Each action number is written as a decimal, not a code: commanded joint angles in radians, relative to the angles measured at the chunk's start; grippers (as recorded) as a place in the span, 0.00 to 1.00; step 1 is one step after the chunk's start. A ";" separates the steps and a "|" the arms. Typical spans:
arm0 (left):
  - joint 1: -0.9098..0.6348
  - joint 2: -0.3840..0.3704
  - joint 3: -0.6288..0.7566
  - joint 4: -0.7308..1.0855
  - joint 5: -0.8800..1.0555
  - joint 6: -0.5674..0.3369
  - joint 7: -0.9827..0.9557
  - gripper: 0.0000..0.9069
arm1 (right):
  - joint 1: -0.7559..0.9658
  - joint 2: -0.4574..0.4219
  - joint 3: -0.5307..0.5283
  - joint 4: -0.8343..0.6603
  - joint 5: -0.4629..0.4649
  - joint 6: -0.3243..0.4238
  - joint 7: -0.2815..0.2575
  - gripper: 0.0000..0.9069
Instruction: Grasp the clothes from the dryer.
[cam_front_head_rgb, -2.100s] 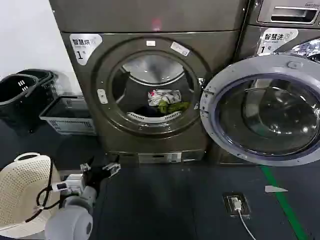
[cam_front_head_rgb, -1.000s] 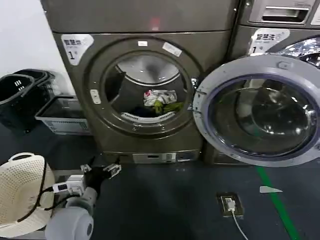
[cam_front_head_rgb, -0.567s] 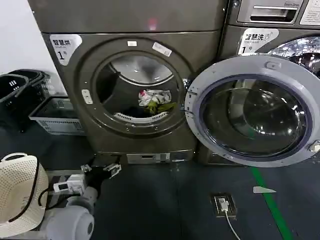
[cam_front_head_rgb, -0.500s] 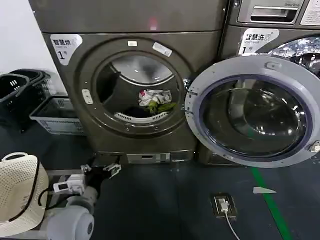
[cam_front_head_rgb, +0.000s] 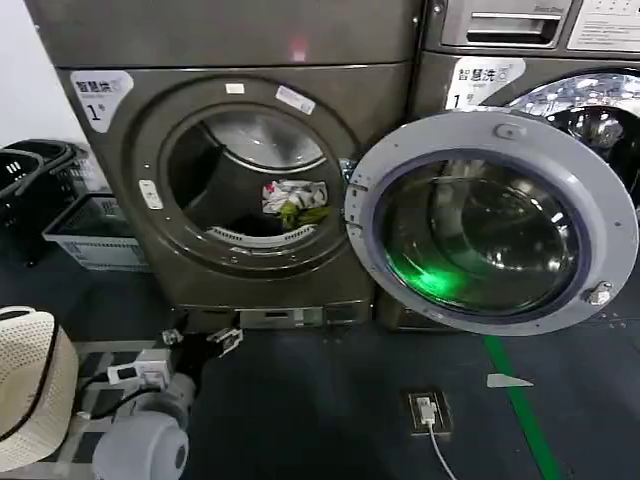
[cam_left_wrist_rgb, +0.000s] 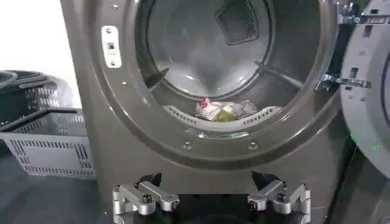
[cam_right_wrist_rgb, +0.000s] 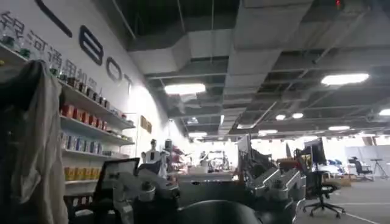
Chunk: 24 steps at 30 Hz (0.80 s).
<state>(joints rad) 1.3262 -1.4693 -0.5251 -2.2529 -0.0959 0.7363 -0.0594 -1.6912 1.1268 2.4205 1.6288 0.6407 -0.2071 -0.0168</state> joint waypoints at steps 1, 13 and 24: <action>-0.005 0.003 0.001 -0.001 0.010 0.049 0.001 1.00 | -0.002 0.006 0.001 0.003 0.025 0.015 0.020 1.00; -0.010 0.008 0.005 -0.011 0.013 0.049 -0.014 1.00 | 0.003 0.027 -0.010 0.025 0.037 0.021 0.034 1.00; -0.003 0.012 0.004 -0.018 -0.003 0.049 -0.009 1.00 | 0.002 0.029 -0.008 0.027 0.042 0.026 0.034 1.00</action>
<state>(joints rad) 1.3207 -1.4579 -0.5201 -2.2699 -0.0917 0.7363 -0.0695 -1.6887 1.1538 2.4124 1.6529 0.6796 -0.1834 0.0135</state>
